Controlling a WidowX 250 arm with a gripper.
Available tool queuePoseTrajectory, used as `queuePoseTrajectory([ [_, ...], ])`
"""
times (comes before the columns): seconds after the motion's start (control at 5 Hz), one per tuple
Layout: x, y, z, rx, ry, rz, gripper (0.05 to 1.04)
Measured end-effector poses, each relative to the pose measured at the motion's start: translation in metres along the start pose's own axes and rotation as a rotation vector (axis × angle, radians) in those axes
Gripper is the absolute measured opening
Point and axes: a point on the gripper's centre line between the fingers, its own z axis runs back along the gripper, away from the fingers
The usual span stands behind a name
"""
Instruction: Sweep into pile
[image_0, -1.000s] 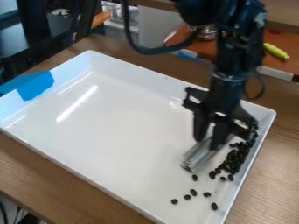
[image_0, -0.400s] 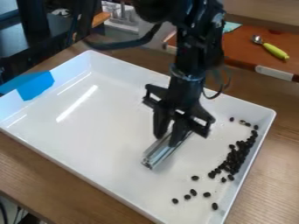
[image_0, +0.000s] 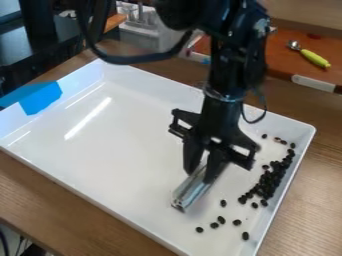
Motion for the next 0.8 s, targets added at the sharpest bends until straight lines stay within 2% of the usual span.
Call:
queuePoseTrajectory([
  [0.2, -0.009, -0.015, -0.003, -0.002, 0.016, -0.006, 0.32],
  [0.6, -0.015, -0.024, -0.008, 0.017, -0.011, -0.017, 0.32],
  [0.8, -0.015, -0.027, -0.008, 0.001, -0.011, 0.002, 0.32],
])
